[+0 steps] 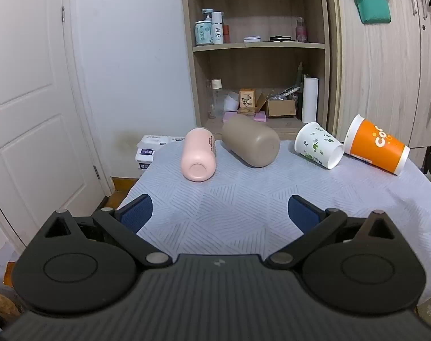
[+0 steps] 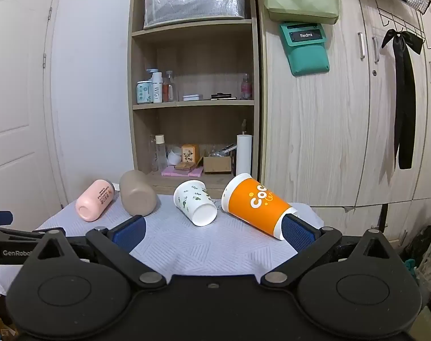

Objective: Flip cup upright

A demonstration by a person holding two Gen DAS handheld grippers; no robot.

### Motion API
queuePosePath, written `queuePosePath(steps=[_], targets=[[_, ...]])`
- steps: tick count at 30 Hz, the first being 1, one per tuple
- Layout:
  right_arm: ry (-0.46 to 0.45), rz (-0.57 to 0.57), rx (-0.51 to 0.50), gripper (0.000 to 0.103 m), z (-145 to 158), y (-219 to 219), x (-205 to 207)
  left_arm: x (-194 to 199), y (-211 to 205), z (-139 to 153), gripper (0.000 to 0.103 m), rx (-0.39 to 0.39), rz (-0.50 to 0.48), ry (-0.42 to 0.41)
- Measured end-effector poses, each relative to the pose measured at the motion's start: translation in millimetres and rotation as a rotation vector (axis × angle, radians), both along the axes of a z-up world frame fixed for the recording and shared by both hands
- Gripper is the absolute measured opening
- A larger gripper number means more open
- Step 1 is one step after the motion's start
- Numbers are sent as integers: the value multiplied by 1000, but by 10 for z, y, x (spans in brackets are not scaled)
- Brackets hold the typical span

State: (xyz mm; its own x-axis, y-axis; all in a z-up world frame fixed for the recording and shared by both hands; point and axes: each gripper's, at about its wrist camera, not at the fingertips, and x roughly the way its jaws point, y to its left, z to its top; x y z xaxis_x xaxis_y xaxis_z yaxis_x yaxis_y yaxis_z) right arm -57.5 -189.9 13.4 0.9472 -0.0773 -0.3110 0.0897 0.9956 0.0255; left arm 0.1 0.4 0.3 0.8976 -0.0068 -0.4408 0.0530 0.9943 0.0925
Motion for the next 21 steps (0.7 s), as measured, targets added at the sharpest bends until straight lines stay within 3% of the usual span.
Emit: queuePosePath(steps=[21], targets=[[-4,14,-20,103,6,47,-30,-85,51,8,103,-33,3,-23]])
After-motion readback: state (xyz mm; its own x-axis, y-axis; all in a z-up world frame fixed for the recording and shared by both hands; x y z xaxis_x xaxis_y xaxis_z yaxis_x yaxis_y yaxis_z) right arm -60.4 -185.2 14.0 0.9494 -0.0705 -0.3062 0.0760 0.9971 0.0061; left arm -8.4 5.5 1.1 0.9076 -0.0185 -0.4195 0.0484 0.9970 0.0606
